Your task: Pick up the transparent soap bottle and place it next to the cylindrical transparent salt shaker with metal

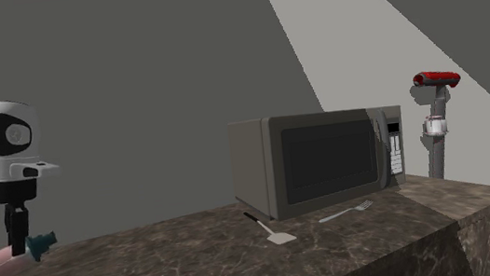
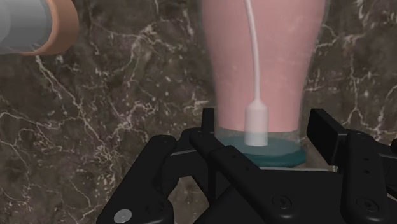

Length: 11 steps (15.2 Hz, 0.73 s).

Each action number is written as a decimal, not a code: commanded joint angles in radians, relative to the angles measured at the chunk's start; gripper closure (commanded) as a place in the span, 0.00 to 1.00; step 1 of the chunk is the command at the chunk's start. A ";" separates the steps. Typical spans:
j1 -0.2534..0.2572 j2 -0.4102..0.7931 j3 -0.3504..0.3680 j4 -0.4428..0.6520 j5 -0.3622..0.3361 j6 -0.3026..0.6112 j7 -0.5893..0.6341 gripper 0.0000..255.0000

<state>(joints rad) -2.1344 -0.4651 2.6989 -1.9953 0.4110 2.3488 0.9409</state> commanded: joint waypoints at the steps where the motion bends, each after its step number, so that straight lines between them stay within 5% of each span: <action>1: 0.006 0.017 -0.008 0.003 -0.013 -0.018 0.010 1.00; 11: 0.031 0.109 -0.044 0.021 -0.081 -0.115 0.061 1.00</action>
<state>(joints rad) -2.1059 -0.3672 2.6586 -1.9768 0.3381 2.2455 0.9960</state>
